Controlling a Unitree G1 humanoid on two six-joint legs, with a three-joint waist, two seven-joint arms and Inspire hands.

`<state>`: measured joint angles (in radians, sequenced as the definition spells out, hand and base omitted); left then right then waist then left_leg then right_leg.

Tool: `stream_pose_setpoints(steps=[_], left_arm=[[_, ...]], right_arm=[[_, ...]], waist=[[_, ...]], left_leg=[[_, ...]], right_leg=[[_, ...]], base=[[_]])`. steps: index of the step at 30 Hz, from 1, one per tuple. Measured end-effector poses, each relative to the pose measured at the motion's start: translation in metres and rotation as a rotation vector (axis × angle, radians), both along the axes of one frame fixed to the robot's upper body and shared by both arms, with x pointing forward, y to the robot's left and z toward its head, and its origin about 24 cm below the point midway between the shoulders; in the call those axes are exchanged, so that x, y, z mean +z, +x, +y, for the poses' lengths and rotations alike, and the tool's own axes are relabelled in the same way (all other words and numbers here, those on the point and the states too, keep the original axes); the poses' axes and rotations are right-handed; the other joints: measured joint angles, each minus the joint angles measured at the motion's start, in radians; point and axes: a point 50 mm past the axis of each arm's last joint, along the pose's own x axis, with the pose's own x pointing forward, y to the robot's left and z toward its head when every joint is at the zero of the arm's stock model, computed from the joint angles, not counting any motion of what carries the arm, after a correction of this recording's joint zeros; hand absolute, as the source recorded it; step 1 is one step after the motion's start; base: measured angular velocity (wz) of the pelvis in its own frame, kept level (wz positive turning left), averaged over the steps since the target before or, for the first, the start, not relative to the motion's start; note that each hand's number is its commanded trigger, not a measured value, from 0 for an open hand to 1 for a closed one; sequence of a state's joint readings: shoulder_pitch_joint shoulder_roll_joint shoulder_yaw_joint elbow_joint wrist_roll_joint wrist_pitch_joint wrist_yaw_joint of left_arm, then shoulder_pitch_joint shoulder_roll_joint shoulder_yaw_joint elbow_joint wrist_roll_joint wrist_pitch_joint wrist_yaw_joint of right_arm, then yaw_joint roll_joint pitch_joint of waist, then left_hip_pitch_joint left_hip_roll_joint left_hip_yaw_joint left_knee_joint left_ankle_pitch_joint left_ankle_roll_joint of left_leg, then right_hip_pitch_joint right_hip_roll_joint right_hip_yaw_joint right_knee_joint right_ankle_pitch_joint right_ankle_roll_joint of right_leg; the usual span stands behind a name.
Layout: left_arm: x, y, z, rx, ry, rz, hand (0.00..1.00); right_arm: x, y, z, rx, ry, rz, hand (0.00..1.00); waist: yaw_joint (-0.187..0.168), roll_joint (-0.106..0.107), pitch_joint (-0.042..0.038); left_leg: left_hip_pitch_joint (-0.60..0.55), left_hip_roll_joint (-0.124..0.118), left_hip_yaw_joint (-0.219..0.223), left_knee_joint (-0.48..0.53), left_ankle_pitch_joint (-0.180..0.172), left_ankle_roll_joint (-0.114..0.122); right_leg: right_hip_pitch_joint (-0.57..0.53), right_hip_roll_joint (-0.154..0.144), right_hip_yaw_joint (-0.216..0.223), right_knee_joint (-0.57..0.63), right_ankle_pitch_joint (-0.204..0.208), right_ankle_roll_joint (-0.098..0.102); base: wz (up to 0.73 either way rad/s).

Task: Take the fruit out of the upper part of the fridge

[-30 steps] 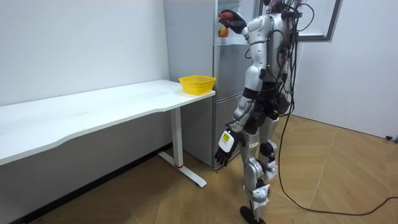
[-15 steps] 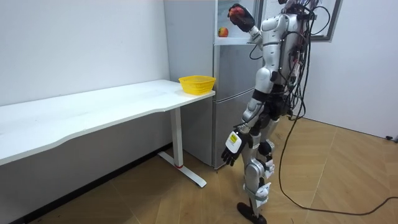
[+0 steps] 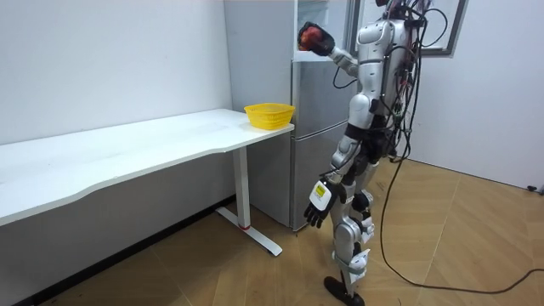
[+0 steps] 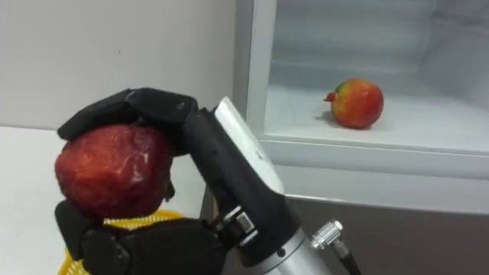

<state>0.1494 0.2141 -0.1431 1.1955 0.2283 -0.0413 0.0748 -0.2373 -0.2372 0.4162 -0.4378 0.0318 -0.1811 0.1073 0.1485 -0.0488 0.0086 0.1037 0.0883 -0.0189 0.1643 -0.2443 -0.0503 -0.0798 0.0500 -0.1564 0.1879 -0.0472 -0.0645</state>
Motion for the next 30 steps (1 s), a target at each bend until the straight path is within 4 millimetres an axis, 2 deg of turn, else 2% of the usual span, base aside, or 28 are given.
stream_pose_setpoints(steps=[1, 2, 9, 12, 14, 17, 19, 22, 26, 28, 30], left_arm=[[0.000, 0.003, 0.001, -0.002, 0.002, -0.006, 0.00], [0.001, 0.004, 0.001, -0.003, 0.002, -0.008, 0.00], [0.002, 0.010, 0.003, -0.012, -0.003, -0.012, 0.00], [0.003, 0.013, 0.006, -0.025, 0.010, -0.014, 0.00], [0.004, 0.016, 0.008, -0.035, 0.015, -0.016, 0.00], [0.005, 0.022, 0.010, -0.034, 0.025, -0.020, 0.00], [0.005, 0.026, 0.010, -0.035, 0.030, -0.022, 0.00], [0.005, 0.027, 0.011, -0.037, 0.034, -0.019, 0.00], [0.005, 0.024, 0.012, -0.039, 0.037, 0.000, 0.00], [0.005, 0.023, 0.014, -0.043, 0.043, 0.002, 0.00], [0.006, 0.024, 0.016, -0.041, 0.049, 0.000, 0.00]], right_arm=[[-0.002, 0.001, 0.001, -0.002, -0.021, 0.005, 1.00], [-0.003, 0.002, 0.001, -0.006, -0.031, 0.005, 1.00], [-0.023, 0.019, 0.001, -0.061, -0.125, 0.062, 1.00], [-0.025, 0.026, 0.001, -0.076, -0.157, 0.059, 1.00], [-0.025, 0.034, 0.005, -0.084, -0.183, 0.055, 1.00], [-0.036, 0.048, 0.004, -0.129, -0.242, 0.087, 1.00], [-0.047, 0.058, 0.002, -0.162, -0.298, 0.117, 1.00], [-0.052, 0.070, 0.001, -0.194, -0.339, 0.133, 1.00], [-0.053, 0.074, 0.000, -0.211, -0.336, 0.117, 1.00], [-0.057, 0.079, -0.002, -0.229, -0.349, 0.134, 1.00], [-0.058, 0.084, -0.004, -0.242, -0.355, 0.138, 1.00]], waist=[[0.003, -0.005, -0.0034], [0.006, -0.007, -0.0014], [0.025, -0.015, -0.0005], [0.028, -0.027, 0.0040], [0.037, -0.035, 0.0063], [0.055, -0.045, 0.0044], [0.068, -0.053, 0.0032], [0.085, -0.062, 0.0045], [0.086, -0.072, 0.0076], [0.085, -0.084, 0.0075], [0.082, -0.094, 0.0117]], left_leg=[[-0.008, 0.000, -0.001, 0.000, 0.000, 0.000], [-0.009, 0.001, -0.001, 0.000, 0.000, 0.000], [-0.017, 0.001, 0.000, 0.000, 0.000, 0.000], [-0.026, 0.000, -0.014, 0.001, 0.000, 0.001], [-0.027, 0.000, -0.015, 0.002, 0.000, 0.001], [-0.033, 0.000, -0.020, 0.003, 0.000, 0.001], [-0.042, -0.003, -0.039, 0.004, 0.002, 0.002], [-0.048, -0.004, -0.053, 0.004, 0.002, 0.002], [-0.050, -0.009, -0.066, 0.006, 0.007, 0.005], [-0.053, -0.012, -0.072, 0.007, 0.010, 0.005], [-0.059, -0.014, -0.079, 0.011, 0.011, 0.003]], right_leg=[[-0.008, 0.000, -0.002, 0.000, 0.000, 0.000], [-0.009, 0.000, -0.002, 0.000, 0.000, 0.000], [-0.009, -0.004, -0.018, -0.003, -0.008, 0.003], [-0.009, -0.010, -0.037, -0.002, -0.013, 0.003], [-0.009, -0.011, -0.040, -0.002, -0.013, 0.003], [-0.009, -0.013, -0.042, -0.002, -0.013, 0.003], [-0.009, -0.018, -0.058, -0.004, -0.016, 0.005], [-0.009, -0.022, -0.071, -0.004, -0.021, 0.006], [-0.007, -0.031, -0.091, -0.001, -0.021, 0.007], [-0.007, -0.033, -0.093, 0.000, -0.021, 0.008], [-0.007, -0.034, -0.095, 0.000, -0.021, 0.008]], base=[[0.00], [0.00], [0.06], [0.16], [0.08], [0.10], [0.22], [0.15], [0.10], [0.08], [0.11]])
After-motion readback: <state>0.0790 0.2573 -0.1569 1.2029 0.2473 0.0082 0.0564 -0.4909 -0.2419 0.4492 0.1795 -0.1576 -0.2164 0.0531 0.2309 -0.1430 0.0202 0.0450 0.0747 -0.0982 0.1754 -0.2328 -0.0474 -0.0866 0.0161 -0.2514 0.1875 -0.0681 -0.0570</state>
